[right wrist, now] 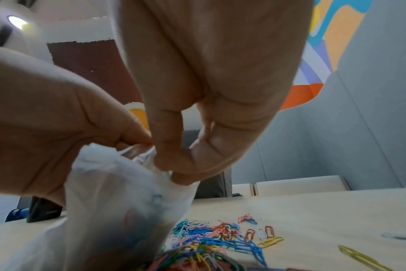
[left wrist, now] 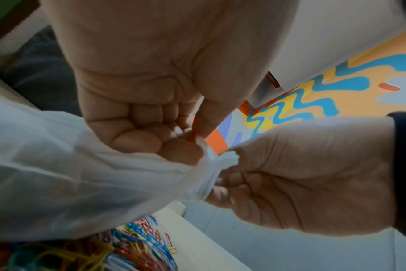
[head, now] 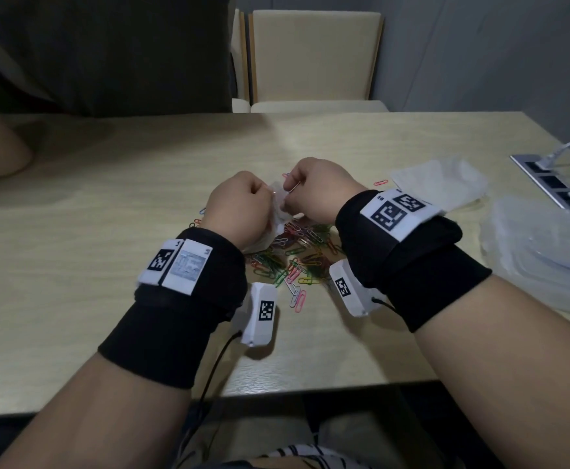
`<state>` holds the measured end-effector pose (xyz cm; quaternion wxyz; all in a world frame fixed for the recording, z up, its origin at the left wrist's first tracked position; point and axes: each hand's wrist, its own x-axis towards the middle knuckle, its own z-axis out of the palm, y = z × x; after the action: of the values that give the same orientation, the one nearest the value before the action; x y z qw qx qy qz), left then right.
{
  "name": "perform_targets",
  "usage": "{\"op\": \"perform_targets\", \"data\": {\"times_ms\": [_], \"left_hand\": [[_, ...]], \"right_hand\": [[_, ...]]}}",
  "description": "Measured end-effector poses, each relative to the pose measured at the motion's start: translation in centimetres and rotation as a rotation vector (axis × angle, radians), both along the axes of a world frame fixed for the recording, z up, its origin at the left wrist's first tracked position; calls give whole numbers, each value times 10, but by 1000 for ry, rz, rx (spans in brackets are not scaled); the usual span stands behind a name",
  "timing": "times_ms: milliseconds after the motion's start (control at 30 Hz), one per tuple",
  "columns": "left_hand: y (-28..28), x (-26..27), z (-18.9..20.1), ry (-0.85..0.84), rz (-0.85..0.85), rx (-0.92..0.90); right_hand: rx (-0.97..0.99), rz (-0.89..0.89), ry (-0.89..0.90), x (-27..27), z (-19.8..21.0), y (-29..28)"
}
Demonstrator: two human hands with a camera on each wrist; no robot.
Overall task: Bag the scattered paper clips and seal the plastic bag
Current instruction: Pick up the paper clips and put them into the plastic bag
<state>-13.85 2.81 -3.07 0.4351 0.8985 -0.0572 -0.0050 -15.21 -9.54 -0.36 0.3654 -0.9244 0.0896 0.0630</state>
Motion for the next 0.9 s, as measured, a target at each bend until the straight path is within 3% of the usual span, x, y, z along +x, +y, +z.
{"op": "perform_targets", "data": {"times_ms": [167,400,500,633,800,900], "left_hand": [[7,6,-3,21,31,-41],[12,14,-7,35,115,-119],[15,18,-8,43,136,-143],[17,23,-10,33,144,-137],[22,29,-15,24,162,-165],[25,31,-15,22,164,-150]], "right_hand": [[62,-56,-7,2,-3,-12],[-314,-236,164,38,-24,-50],[-323,-277,234,54,-36,-68],[-132,-207,288,61,-43,-70],[-131,-85,224,77,-43,-46],[-253,45,196,79,-40,-27]]}}
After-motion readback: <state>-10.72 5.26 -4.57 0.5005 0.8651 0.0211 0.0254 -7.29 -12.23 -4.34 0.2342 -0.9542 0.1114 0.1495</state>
